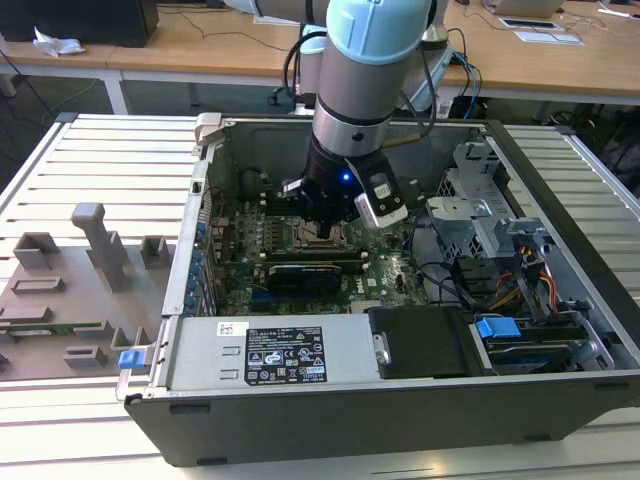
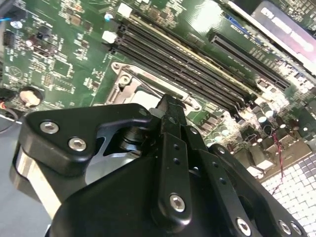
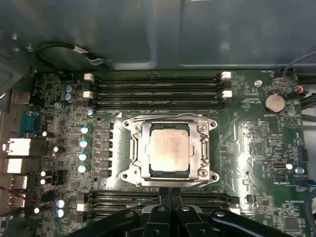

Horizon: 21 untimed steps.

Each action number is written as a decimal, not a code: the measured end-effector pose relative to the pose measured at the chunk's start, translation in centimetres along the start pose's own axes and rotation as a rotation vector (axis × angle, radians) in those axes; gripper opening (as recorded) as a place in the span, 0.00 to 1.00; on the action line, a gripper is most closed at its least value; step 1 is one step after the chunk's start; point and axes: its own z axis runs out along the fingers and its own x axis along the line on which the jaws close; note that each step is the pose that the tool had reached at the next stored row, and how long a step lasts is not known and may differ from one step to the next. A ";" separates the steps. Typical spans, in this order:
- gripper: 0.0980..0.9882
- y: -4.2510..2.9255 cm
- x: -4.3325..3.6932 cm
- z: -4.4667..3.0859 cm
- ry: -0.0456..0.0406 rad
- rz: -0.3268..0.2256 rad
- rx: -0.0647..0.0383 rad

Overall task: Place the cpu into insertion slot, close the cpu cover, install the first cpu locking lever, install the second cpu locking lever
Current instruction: 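Install the second cpu locking lever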

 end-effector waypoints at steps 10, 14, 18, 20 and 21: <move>0.01 -0.39 1.37 1.74 0.0001 0.000 -0.005; 0.01 -0.52 1.86 2.07 0.0002 -0.001 -0.007; 0.01 -0.67 2.42 2.53 0.0007 -0.005 -0.012; 0.01 -0.71 2.70 2.71 0.0015 -0.008 -0.015; 0.01 -0.74 2.86 2.81 0.0019 -0.011 -0.016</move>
